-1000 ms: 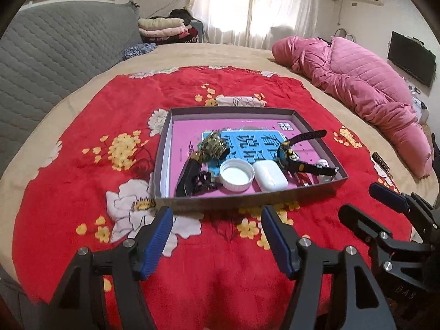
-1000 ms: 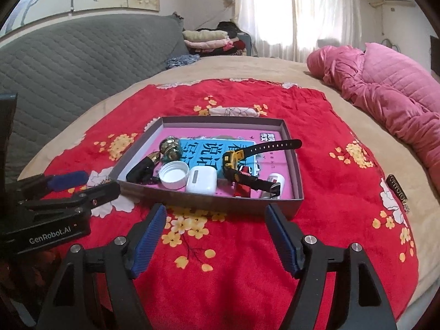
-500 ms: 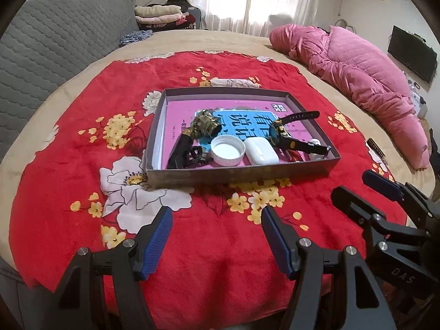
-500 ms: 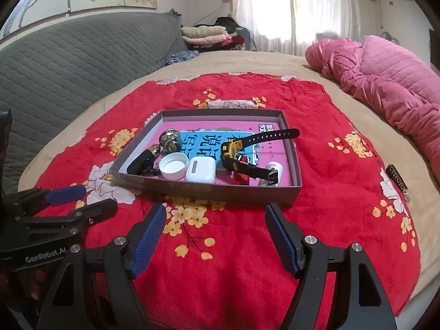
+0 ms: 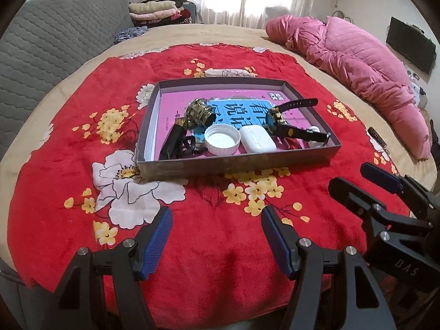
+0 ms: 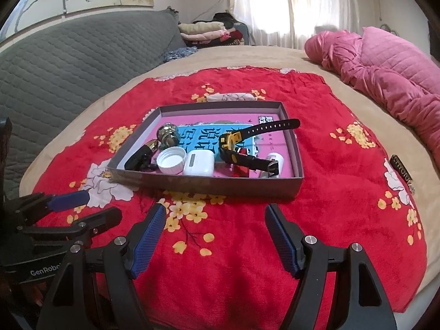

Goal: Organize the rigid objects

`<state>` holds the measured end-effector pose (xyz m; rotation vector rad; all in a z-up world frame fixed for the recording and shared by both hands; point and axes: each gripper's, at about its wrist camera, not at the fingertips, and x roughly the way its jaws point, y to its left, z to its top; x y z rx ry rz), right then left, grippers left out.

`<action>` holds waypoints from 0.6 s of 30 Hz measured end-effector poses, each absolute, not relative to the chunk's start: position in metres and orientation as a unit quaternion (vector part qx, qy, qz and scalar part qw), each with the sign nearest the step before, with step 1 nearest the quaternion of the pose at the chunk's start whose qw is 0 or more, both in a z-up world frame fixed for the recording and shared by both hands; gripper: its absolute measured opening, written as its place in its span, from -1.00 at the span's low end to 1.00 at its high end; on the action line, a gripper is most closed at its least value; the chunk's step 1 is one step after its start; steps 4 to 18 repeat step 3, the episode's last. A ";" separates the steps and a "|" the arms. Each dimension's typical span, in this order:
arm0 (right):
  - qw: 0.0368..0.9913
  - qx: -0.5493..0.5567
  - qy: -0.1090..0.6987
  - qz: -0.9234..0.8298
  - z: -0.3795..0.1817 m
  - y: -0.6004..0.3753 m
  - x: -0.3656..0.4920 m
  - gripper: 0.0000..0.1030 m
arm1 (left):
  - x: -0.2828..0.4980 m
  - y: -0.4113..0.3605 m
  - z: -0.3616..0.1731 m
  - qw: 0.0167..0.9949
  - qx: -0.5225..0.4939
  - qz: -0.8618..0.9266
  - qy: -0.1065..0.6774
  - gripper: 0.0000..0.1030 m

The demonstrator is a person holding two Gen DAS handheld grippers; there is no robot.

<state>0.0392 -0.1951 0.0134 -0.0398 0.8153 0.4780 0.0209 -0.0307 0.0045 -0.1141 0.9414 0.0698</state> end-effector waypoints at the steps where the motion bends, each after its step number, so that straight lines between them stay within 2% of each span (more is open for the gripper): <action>1: 0.890 -0.018 0.393 0.230 0.013 -0.196 0.040 0.46 | 0.021 -0.031 0.004 0.889 -0.054 0.034 0.454 0.28; 18: 0.890 -0.012 0.393 0.228 0.011 -0.199 0.042 0.46 | 0.022 -0.029 0.001 0.887 -0.054 0.037 0.456 0.28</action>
